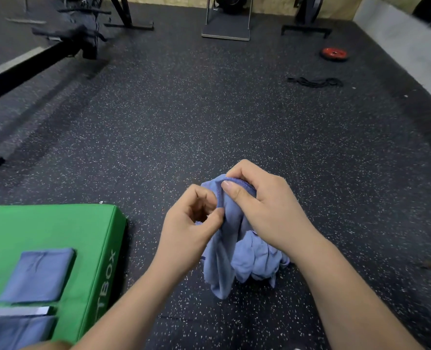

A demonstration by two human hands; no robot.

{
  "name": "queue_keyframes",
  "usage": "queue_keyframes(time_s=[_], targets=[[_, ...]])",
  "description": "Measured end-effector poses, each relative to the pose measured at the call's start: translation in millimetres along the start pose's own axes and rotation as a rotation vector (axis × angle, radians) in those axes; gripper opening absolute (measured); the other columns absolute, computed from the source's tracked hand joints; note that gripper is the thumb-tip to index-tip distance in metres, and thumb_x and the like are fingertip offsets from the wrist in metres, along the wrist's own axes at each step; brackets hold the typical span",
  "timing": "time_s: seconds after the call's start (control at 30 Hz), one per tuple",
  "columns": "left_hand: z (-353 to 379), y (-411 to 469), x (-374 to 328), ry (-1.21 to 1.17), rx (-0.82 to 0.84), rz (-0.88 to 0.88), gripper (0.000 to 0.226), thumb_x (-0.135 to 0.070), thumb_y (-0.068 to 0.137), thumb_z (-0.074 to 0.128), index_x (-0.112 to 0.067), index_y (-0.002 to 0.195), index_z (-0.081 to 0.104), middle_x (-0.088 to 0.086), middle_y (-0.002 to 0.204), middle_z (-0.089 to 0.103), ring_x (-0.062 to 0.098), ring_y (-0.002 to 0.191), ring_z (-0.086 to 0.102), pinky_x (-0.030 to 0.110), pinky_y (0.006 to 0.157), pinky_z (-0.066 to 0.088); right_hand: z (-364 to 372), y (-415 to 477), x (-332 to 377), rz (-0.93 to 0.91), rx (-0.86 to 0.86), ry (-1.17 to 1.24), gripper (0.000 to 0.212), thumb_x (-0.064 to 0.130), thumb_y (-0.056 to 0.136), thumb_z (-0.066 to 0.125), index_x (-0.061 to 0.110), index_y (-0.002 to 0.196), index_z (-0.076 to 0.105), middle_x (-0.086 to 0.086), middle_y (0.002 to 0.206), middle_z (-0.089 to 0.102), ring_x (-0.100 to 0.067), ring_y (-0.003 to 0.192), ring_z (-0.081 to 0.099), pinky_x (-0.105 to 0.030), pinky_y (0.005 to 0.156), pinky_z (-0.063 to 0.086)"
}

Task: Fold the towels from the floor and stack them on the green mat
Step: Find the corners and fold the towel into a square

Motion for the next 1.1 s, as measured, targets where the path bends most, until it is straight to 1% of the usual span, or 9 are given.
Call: queue_keyframes(time_s=[0.27, 0.37, 0.43, 0.5, 0.6, 0.7, 0.87, 1.0, 1.1], targets=[[1.0, -3.0, -5.9, -0.057, 0.031, 0.020, 0.013, -0.006, 0.099, 0.076, -0.018, 0.105, 0.074, -0.003, 0.087, 0.074, 0.013, 0.081, 0.062, 0.038, 0.078, 0.050, 5.9, -3.5, 7.3, -0.012, -0.020, -0.051, 0.009, 0.033, 0.105, 0.066, 0.027, 0.098, 0.068, 0.007, 0.085, 0.073, -0.014, 0.086, 0.067, -0.038, 0.081, 0.053], [-0.3, -1.7, -5.6, -0.104, 0.047, 0.004, 0.005, -0.011, 0.098, 0.077, -0.008, 0.097, 0.072, 0.004, 0.086, 0.072, 0.014, 0.082, 0.061, 0.034, 0.078, 0.049, 6.8, -4.0, 11.7, -0.036, -0.017, -0.046, 0.009, 0.032, 0.105, 0.067, 0.026, 0.097, 0.069, 0.006, 0.086, 0.073, -0.015, 0.087, 0.068, -0.039, 0.082, 0.052], [0.8, -1.2, -5.3, -0.113, 0.094, -0.007, 0.018, -0.017, 0.098, 0.077, -0.002, 0.091, 0.071, 0.018, 0.084, 0.069, 0.017, 0.083, 0.058, 0.038, 0.078, 0.048, 7.0, -4.0, 12.8, -0.050, -0.019, -0.048, 0.009, 0.031, 0.104, 0.068, 0.026, 0.097, 0.069, 0.005, 0.087, 0.073, -0.016, 0.087, 0.068, -0.039, 0.082, 0.052], [5.8, -2.2, -3.9, -0.057, 0.184, -0.014, 0.027, -0.028, 0.097, 0.075, -0.002, 0.090, 0.073, 0.027, 0.088, 0.068, 0.020, 0.084, 0.058, 0.045, 0.079, 0.049, 7.5, -3.7, 14.4, -0.065, -0.017, -0.043, 0.008, 0.028, 0.104, 0.069, 0.025, 0.097, 0.070, 0.005, 0.087, 0.072, -0.016, 0.087, 0.067, -0.038, 0.082, 0.052], [10.5, -4.2, 5.2, 0.082, 0.286, -0.015, 0.036, -0.038, 0.101, 0.070, -0.003, 0.098, 0.076, 0.020, 0.094, 0.074, 0.021, 0.088, 0.065, 0.057, 0.090, 0.055, 4.7, -3.7, 16.1, -0.087, -0.032, -0.064, 0.007, 0.026, 0.105, 0.069, 0.024, 0.097, 0.070, 0.008, 0.088, 0.071, -0.015, 0.088, 0.066, -0.035, 0.083, 0.050], [4.9, -0.5, 14.3, 0.265, 0.296, 0.041, 0.035, -0.039, 0.101, 0.070, -0.007, 0.087, 0.073, 0.012, 0.083, 0.069, 0.031, 0.082, 0.064, 0.051, 0.084, 0.054, -6.4, -3.4, 15.3, -0.091, -0.093, -0.068, 0.008, 0.028, 0.105, 0.069, 0.025, 0.098, 0.071, 0.009, 0.089, 0.072, -0.013, 0.089, 0.067, -0.034, 0.083, 0.051], [6.2, 1.5, 37.1, 0.374, 0.361, -0.006, 0.023, -0.031, 0.099, 0.077, -0.020, 0.079, 0.071, -0.006, 0.075, 0.068, 0.001, 0.075, 0.055, 0.036, 0.076, 0.050, -33.9, -6.4, 17.3, -0.123, -0.236, -0.044, 0.006, 0.024, 0.104, 0.070, 0.023, 0.098, 0.072, 0.009, 0.087, 0.071, -0.012, 0.085, 0.067, -0.029, 0.080, 0.050], [10.6, 2.6, 49.0, 0.397, 0.400, -0.020, 0.027, -0.041, 0.099, 0.074, -0.017, 0.086, 0.074, -0.002, 0.081, 0.072, 0.004, 0.078, 0.057, 0.038, 0.082, 0.053, -57.5, -11.2, 17.6, -0.127, -0.355, -0.053, 0.007, 0.023, 0.104, 0.071, 0.019, 0.099, 0.072, 0.008, 0.088, 0.071, -0.010, 0.084, 0.065, -0.022, 0.078, 0.048], [1.8, 8.9, 51.7, 0.300, 0.337, -0.084, 0.016, -0.031, 0.101, 0.076, -0.024, 0.086, 0.077, -0.006, 0.080, 0.074, 0.003, 0.078, 0.059, 0.035, 0.076, 0.050, -84.2, -18.5, 17.1, -0.128, -0.497, -0.073, 0.010, 0.026, 0.106, 0.069, 0.018, 0.100, 0.072, 0.005, 0.087, 0.068, -0.011, 0.082, 0.061, -0.022, 0.076, 0.047]])
Point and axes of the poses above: each hand's wrist, its own y-axis towards the middle knuckle, its own z-axis out of the palm, x = y × z, the point moved 10 cm from there along y, towards the middle knuckle
